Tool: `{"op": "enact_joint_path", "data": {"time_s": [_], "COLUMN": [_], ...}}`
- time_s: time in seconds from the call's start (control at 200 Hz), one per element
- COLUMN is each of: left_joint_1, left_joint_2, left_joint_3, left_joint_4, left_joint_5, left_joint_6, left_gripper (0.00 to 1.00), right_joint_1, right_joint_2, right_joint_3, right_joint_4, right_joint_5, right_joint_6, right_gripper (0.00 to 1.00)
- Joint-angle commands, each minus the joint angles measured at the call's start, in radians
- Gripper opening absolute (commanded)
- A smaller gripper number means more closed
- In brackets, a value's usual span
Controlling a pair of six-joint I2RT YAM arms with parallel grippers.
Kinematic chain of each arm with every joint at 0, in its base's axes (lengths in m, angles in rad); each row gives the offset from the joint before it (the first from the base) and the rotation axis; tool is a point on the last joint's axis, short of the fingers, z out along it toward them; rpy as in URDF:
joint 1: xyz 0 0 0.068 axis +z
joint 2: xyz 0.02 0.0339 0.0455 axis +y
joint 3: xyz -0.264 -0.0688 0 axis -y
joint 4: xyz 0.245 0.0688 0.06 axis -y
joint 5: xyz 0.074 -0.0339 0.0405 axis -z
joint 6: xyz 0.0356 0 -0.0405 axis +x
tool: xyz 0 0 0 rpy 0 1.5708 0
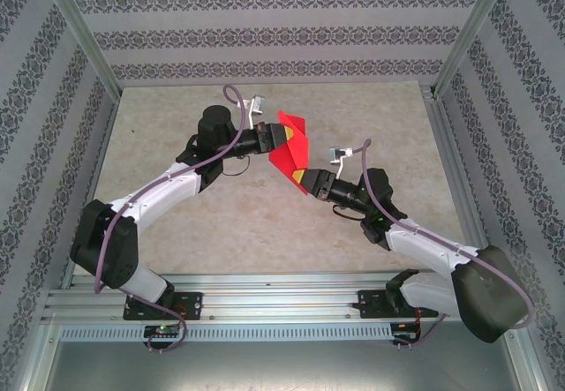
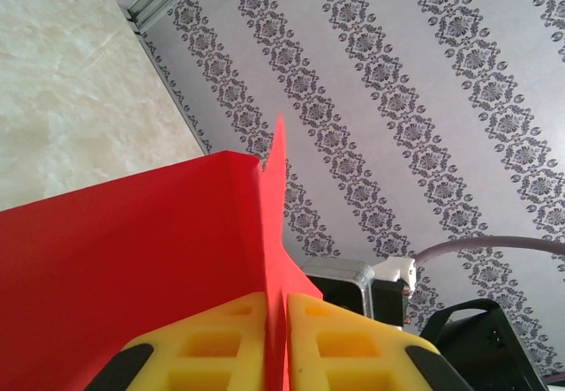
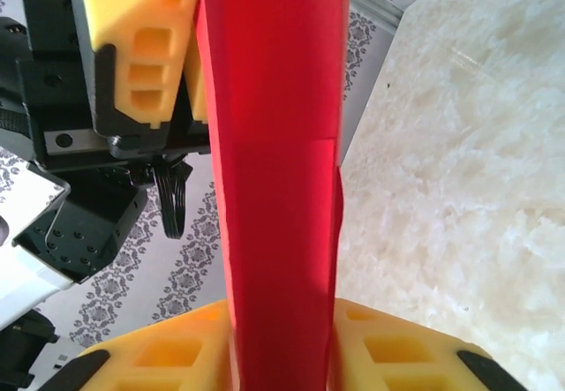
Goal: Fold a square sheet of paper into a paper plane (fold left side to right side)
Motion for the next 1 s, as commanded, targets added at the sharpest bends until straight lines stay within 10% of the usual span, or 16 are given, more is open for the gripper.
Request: {"op": "enact_joint_path", "data": {"time_s": [0.0, 0.14, 0.35, 0.694, 0.994], "left_joint_1": [-0.009, -0.010, 0.032, 0.136, 0.196], "left_joint_2": [-0.021, -0.016, -0.117, -0.526, -0.686], "left_joint_3": [0.008, 0.006, -0.003, -0.126, -0.250], "left_joint_4": [0.014, 0.002, -0.153, -0.696, -0.752], "left_joint_5": [0.007, 0.013, -0.062, -0.777, -0.947], "left_joint_6": [0.006, 0.011, 0.114, 0.271, 0.207], "left_gripper": [0.15, 0.21, 0.60, 0.91, 0.97], "right_joint_1": [-0.010, -0.017, -0.012, 0.268, 0.541], "right_joint_2": [-0.040, -0.061, -0.128, -0.011, 0.558], "right_joint_3": [-0.015, -0.016, 0.070, 0.407, 0.772], "right_joint_4": [-0.060, -0.107, -0.497, -1.372, -1.838], "right_joint_5": [-0.009, -0.003, 0.098, 0.914, 1.397], "right_joint_6": [-0.043, -0.061, -0.267, -0.649, -0.569], "right_gripper": [0.26, 0.17, 0.06, 0.06, 0.06]}}
